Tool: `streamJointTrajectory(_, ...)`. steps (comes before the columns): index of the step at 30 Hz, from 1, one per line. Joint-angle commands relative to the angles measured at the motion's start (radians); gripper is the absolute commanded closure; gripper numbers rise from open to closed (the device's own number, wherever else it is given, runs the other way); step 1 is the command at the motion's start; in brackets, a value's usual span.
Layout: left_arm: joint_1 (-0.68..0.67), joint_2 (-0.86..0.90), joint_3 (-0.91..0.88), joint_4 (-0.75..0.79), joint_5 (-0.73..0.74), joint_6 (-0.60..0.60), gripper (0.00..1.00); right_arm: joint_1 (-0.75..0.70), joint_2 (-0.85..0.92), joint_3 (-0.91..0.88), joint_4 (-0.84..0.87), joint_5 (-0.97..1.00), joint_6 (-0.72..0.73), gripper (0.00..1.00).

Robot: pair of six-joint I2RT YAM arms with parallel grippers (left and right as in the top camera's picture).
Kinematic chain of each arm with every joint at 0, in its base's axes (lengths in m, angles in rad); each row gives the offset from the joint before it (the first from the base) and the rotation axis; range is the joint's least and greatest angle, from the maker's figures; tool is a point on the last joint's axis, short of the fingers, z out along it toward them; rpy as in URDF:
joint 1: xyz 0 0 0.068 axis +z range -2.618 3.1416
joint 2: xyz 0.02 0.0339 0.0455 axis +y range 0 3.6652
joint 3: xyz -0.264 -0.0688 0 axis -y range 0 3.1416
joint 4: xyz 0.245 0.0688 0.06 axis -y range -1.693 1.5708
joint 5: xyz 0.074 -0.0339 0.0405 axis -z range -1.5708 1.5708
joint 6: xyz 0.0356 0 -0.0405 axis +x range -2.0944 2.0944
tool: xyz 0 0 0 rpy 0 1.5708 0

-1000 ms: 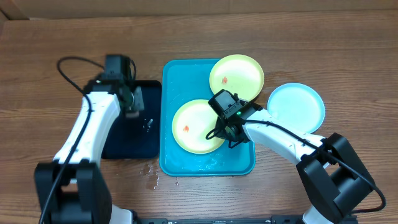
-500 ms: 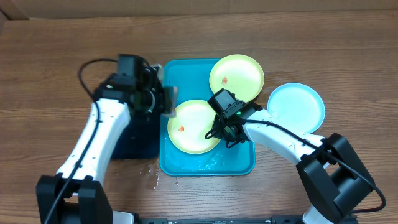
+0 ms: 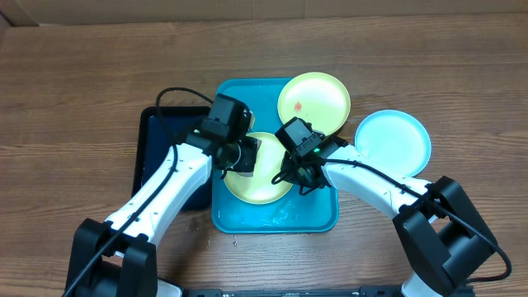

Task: Clean dirty plates on tray and stack at the side
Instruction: 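Carry the sponge onto the yellow plate held by the right gripper, then scrub the yellow plate surface with the sponge in the left gripper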

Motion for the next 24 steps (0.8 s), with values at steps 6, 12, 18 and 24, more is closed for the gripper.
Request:
streamJointTrajectory(6, -0.03, -0.002, -0.003, 0.01, -0.167, -0.098, 0.96, -0.002, -0.017, -0.004, 0.003, 0.023, 0.001, 0.95)
streamJointTrajectory(12, -0.031, 0.016, -0.004, 0.008, -0.152, -0.101, 0.96, -0.002, -0.017, -0.016, 0.006, 0.023, 0.001, 0.96)
streamJointTrajectory(18, -0.031, 0.088, -0.004, 0.008, -0.153, -0.101, 0.96, -0.002, -0.017, -0.03, 0.015, 0.023, 0.001, 0.96)
streamJointTrajectory(24, -0.031, 0.18, -0.004, 0.01, -0.15, -0.116, 0.96, -0.002, -0.017, -0.03, 0.016, 0.022, 0.001, 0.96)
